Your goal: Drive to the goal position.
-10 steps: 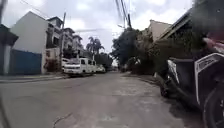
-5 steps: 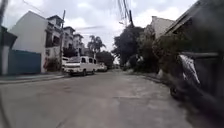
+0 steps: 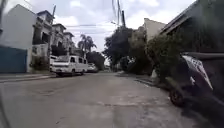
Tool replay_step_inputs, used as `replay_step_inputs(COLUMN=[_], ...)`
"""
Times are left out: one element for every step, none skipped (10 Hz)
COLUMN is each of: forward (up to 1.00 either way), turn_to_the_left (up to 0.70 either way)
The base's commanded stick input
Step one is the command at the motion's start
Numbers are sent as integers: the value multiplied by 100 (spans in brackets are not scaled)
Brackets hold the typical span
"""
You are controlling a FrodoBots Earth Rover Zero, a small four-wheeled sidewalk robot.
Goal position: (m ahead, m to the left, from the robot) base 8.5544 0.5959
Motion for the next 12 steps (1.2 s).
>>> replay_step_inputs(forward=[70, 70, 70, 70, 70, 70, 70, 70, 70, 70, 70, 70], turn_to_the_left=[-25, -3, 0, 0, 0, 0, 0, 0, 0, 0, 0, 0])
